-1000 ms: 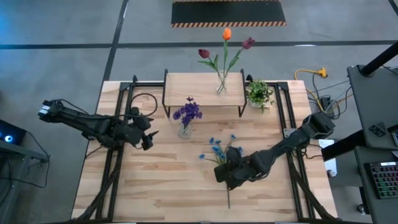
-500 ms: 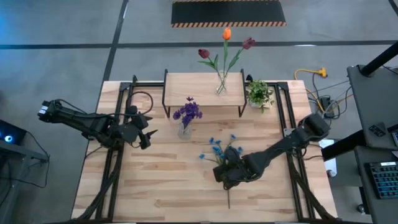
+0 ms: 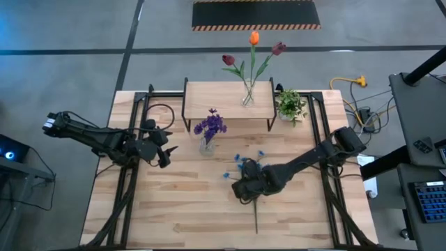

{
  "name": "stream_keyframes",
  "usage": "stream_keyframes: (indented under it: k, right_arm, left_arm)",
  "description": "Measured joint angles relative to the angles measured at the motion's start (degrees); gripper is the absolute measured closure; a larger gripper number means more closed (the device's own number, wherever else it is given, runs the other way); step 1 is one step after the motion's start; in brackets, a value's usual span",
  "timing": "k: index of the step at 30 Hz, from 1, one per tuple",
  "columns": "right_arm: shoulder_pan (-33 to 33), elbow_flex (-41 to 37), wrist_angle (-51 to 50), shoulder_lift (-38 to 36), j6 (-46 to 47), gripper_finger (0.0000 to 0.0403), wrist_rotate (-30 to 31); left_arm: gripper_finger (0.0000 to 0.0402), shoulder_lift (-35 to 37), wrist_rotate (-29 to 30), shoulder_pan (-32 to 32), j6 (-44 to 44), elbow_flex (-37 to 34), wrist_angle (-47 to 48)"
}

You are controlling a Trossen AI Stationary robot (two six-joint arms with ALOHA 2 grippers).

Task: Pick and place flowers into a vace then onto a shelf
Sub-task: Put the blue flowers into the left transparent vase

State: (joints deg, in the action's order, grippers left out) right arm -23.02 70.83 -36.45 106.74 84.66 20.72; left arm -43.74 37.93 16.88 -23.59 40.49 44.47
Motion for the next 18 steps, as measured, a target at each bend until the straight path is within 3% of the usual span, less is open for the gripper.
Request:
stream_keyframes:
  k: [3, 9, 18]
  right_arm:
    - [1.65, 0.00, -0.07, 0.00, -0.77, 0.0280, -0.60]
    - [5.28, -0.02, -0.04, 0.15, -5.88, 0.0280, -7.73]
    - [6.63, 0.00, -0.08, 0.02, -8.78, 0.0280, -7.56]
  left_arm:
    - [0.0135, -0.12, -0.04, 0.00, -0.02, 0.00, -0.54]
    - [0.0135, -0.34, -0.04, 0.00, -0.11, 0.00, -0.98]
    - [0.0135, -0.25, -0.04, 0.00, -0.22, 0.00, -1.44]
